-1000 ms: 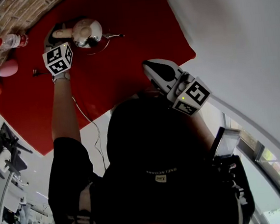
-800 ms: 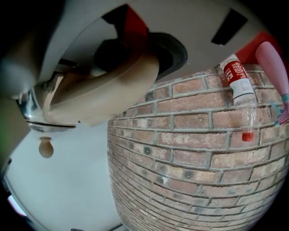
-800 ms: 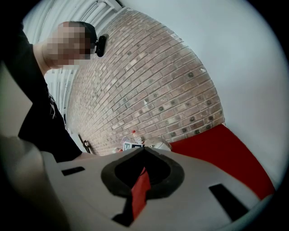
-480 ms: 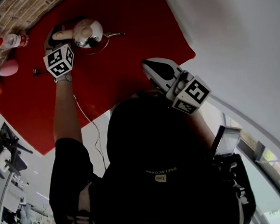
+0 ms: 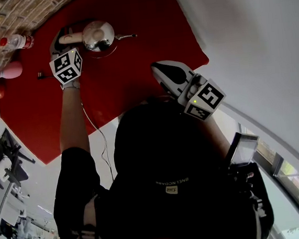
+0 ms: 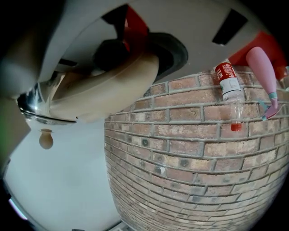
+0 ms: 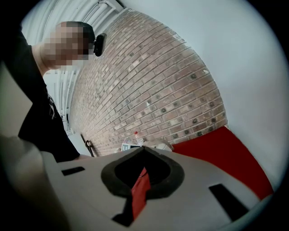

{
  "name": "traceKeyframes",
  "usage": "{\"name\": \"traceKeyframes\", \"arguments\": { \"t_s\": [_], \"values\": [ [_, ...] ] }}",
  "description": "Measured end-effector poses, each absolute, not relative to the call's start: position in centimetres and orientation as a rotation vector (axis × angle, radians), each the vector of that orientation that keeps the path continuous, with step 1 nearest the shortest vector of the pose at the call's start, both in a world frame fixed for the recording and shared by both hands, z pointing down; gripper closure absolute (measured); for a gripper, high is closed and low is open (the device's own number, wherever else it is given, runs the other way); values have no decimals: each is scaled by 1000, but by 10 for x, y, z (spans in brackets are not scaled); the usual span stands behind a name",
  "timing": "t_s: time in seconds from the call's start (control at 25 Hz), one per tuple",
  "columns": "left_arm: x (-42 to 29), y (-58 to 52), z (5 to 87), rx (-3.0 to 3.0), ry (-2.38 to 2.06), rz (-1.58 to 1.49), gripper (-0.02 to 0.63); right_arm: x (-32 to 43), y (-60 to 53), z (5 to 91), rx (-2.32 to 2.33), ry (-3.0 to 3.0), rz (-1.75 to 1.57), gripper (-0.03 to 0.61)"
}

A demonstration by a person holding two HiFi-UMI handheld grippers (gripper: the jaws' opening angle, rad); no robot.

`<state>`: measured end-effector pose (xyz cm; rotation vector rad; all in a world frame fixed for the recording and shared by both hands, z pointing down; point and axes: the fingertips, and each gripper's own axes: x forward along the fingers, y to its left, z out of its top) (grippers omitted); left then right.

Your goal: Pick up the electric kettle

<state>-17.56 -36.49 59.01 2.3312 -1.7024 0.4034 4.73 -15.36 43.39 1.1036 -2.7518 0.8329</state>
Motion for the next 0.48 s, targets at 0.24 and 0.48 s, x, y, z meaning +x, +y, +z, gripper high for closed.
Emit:
{"name": "traceKeyframes", "arguments": {
  "t_s": [0.24,0.48],
  "values": [
    [-185,-358,577,2259,-1735,306,523,47,-153,429,1080,-2766,819,576],
    [-196,-350,553,2208,-1785,230,522,48,-155,422,1063,-2787,803,577]
  ]
}}
